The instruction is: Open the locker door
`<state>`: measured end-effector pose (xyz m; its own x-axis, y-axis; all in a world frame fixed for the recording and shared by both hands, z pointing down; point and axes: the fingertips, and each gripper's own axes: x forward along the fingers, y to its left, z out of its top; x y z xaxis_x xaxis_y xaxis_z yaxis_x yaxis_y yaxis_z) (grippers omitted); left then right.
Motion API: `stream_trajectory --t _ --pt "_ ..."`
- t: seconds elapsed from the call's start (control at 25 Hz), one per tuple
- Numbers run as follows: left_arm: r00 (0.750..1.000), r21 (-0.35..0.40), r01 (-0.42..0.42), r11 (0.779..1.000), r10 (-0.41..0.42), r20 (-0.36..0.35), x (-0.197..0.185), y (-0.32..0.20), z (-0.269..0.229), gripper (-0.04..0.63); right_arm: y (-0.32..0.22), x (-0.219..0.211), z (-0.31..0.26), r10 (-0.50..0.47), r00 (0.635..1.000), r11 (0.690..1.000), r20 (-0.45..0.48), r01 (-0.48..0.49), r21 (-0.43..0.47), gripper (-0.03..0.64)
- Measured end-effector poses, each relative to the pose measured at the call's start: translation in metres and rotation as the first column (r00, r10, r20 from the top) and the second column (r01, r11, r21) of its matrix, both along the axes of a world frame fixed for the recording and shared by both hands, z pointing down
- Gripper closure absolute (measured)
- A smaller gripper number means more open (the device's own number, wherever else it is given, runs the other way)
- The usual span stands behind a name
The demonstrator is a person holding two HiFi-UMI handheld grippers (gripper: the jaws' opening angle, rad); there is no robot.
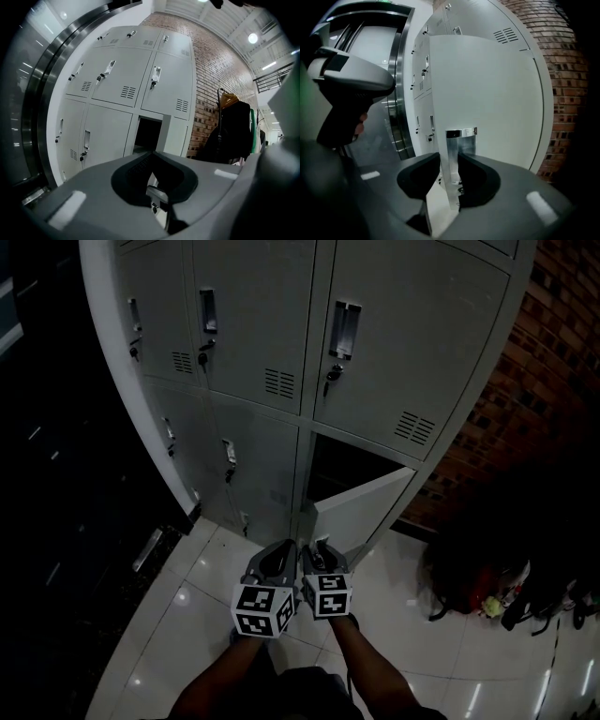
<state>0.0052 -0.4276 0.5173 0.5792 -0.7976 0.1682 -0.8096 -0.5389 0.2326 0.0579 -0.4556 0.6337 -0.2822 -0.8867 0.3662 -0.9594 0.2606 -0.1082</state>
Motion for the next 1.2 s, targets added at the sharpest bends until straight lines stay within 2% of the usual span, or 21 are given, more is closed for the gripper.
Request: stream_trajectory --t 0.48,0.64,0.92,1.2 --pt "1.000 -0.016 0.014 1.000 -0.014 -0.007 0.008 0.046 -0.016 0.591 0.047 0.022 0.002 -0.009 0.998 0.998 -0.057 0.005 -0.062 0.511" --pt "1.000 -0.016 0.017 1.000 -0.017 -0.010 0.010 0.057 -0.021 0.591 0.059 0.028 -0.002 0.003 0.994 0.998 -0.108 -0.010 -0.061 0.511" --pt "1.000 0.000 0.022 1.000 -0.022 -0.011 0.016 0.077 -0.030 0.591 0.076 0.040 -0.010 0.018 0.993 0.998 -0.113 -0.024 -0.053 0.506" --pt "0.999 0.019 0.038 0.999 -0.038 -0.008 0.018 0.105 -0.047 0.591 0.102 0.055 -0.010 0.031 0.993 0.992 -0.116 -0.044 -0.117 0.429"
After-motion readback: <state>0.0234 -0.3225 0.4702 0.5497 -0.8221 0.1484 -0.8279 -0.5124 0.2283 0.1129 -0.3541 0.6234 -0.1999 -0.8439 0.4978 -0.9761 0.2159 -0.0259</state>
